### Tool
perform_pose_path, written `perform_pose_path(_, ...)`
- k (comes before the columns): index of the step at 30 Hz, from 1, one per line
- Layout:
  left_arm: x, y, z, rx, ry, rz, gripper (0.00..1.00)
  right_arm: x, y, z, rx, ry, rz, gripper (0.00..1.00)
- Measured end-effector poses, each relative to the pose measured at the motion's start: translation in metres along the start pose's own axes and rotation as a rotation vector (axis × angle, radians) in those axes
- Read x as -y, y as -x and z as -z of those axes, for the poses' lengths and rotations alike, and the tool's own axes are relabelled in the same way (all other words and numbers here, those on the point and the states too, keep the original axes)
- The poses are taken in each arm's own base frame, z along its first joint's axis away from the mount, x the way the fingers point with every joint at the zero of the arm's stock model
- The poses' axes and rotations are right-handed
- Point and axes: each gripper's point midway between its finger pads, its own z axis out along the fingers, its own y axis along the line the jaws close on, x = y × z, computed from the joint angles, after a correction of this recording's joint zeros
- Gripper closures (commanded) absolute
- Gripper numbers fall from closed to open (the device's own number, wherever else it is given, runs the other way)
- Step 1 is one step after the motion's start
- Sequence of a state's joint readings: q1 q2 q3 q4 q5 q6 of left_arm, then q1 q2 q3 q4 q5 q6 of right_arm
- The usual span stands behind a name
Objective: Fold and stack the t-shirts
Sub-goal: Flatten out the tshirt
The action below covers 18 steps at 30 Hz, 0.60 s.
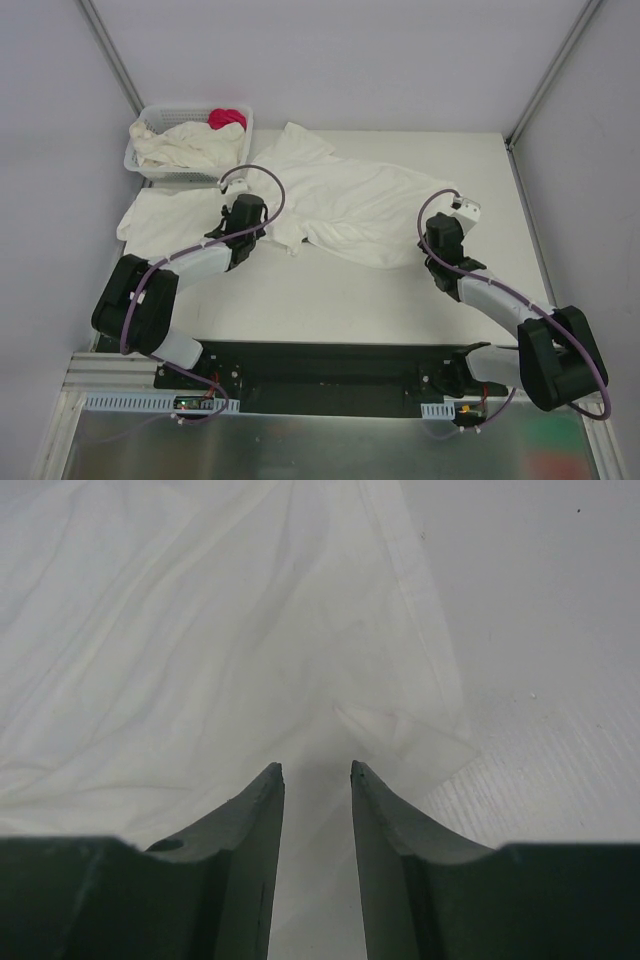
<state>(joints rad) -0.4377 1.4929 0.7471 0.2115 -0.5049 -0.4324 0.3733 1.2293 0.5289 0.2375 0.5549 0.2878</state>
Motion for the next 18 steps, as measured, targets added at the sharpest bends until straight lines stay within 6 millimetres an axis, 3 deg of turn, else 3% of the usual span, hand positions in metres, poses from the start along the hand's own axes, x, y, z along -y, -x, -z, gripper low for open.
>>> perform_pose_path(5, -0.004, -0.004, -0.005, -0.027, -0.037, 0.074, 0.69, -0.002, 0.000, 0.000, -0.003, 0.012, -0.003, 0.64)
perform_pose_path(11, 0.015, -0.003, -0.006, -0.034, -0.127, 0.104, 0.70, -0.003, -0.001, 0.000, -0.006, 0.018, -0.003, 0.65)
perform_pose_path(18, 0.025, -0.020, -0.014, -0.094, -0.165, 0.105, 0.71, -0.004, 0.002, 0.002, 0.000, 0.024, -0.009, 0.65)
